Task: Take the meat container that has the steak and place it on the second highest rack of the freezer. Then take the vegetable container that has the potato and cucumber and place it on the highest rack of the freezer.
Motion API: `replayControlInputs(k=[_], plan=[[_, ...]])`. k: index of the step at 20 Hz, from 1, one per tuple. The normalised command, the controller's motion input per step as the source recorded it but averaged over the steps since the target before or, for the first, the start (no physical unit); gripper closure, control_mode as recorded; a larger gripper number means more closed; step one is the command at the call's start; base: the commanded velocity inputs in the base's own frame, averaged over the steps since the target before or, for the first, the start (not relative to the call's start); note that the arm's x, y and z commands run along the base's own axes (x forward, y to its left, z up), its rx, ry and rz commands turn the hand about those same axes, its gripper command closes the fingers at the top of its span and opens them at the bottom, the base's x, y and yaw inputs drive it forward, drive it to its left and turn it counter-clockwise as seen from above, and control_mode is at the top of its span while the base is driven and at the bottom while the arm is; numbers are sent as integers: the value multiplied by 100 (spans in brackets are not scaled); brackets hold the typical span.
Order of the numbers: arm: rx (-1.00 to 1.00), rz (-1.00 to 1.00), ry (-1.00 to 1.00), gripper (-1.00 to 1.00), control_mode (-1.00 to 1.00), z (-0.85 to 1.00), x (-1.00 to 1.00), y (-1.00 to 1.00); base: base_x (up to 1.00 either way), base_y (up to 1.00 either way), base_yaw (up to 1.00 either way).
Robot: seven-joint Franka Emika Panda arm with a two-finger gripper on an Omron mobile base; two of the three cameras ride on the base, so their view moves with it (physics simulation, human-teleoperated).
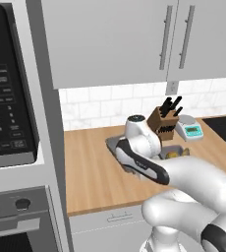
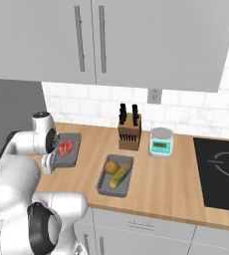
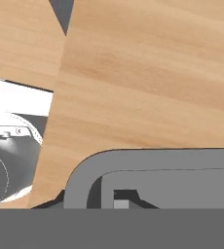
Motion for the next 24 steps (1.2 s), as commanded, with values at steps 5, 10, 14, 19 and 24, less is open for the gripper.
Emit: replayControlInputs(k=[5, 10, 14, 19, 24], plan=[[-25, 0, 6, 100, -100, 100, -58, -2, 0, 0, 0], [-16, 0, 0, 100, -100, 80, -71, -37, 0, 0, 0], [9, 0, -3, 100, -100, 21, -32, -77, 0, 0, 0], [21, 0, -21, 100, -100, 0, -92, -76, 0, 0, 0], [37, 0, -40, 100, -100, 4, -100, -53, 0, 0, 0]])
